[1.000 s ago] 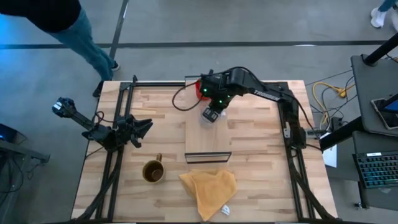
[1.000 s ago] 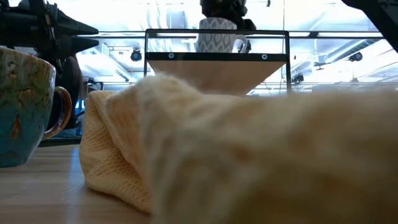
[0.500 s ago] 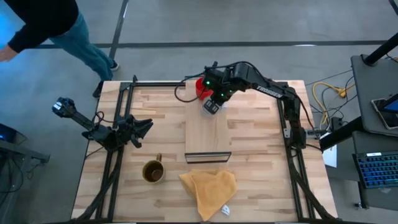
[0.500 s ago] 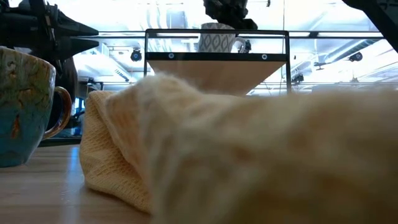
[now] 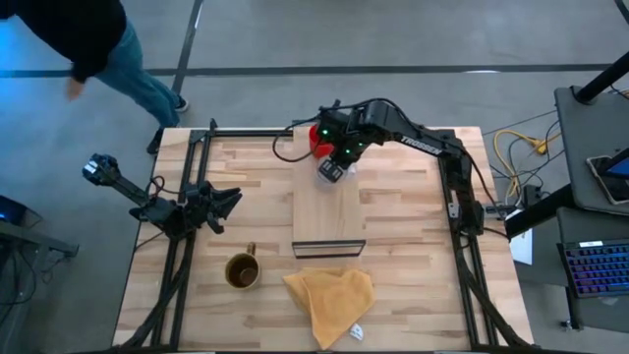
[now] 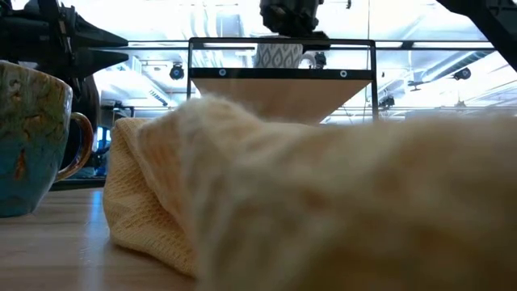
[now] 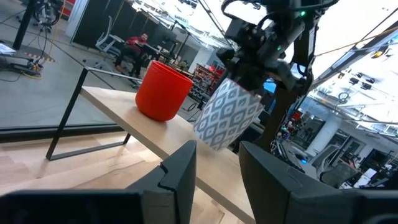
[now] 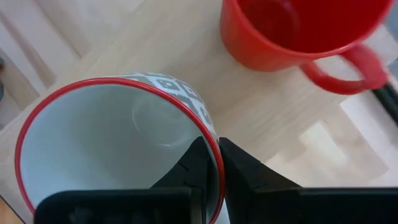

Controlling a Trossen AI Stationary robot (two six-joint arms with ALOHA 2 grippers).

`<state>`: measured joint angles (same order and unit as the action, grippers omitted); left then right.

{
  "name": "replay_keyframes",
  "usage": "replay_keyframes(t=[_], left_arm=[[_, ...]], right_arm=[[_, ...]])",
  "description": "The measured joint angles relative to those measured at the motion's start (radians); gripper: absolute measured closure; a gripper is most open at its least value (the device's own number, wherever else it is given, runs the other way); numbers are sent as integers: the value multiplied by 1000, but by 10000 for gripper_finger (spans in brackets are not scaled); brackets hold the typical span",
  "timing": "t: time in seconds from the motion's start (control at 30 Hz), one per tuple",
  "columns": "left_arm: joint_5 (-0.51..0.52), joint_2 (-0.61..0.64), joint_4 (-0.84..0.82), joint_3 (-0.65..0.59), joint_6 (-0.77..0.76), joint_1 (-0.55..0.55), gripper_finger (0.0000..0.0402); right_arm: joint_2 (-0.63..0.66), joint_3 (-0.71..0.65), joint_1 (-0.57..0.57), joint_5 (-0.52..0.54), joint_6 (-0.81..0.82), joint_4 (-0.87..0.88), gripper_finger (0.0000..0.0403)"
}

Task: Stack small to large cups/mugs on shelf
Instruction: Put the white gray mug on the shelf

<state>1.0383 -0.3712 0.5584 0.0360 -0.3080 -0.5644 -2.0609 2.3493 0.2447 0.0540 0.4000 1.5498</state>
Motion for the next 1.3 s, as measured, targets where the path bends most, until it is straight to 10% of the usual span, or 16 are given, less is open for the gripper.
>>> replay_keyframes(t=[0.63,1.3], left_arm=[[0,-1,0,-1,0,0,293],[1,-1,0,-2,0,0,293]], right_arm=[[-21,5,0,1,-8,-20,378],[26,7,-2,2,-26,-78,289]])
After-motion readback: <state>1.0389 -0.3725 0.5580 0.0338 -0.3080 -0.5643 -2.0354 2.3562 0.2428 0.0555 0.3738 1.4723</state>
